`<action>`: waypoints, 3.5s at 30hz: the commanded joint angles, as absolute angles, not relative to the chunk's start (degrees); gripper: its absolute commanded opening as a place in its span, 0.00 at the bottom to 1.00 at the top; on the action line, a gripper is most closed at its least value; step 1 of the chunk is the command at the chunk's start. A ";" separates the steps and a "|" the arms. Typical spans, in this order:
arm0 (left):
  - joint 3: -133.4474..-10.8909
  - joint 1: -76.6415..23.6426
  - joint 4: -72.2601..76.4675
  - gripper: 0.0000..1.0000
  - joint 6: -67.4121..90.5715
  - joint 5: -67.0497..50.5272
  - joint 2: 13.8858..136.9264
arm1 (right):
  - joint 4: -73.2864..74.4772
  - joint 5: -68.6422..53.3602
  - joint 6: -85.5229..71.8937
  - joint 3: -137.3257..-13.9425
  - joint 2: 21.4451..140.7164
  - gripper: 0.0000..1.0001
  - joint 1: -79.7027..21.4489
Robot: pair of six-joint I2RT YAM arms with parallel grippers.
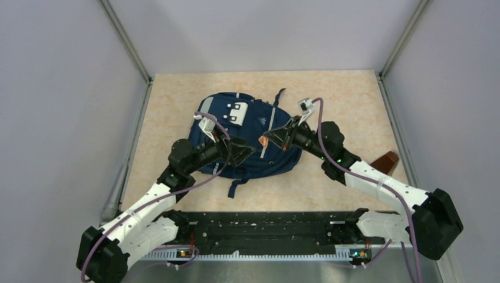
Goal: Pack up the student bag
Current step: Pick up the stationery from the center of the board, then place the stationery in the student bag.
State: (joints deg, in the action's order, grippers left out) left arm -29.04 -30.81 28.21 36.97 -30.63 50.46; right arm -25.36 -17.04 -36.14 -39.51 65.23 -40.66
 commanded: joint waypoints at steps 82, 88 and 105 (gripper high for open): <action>-64.71 -38.85 1.64 0.00 17.09 12.33 86.90 | -53.82 1.85 -47.63 -40.89 96.92 0.00 -35.14; -64.22 -38.76 3.35 0.00 19.06 7.24 86.13 | -59.60 1.82 -51.95 -42.27 100.50 0.00 -35.84; -62.34 -36.60 5.86 0.00 21.13 1.54 85.59 | -62.98 -5.31 -49.99 -41.01 103.77 0.27 -36.41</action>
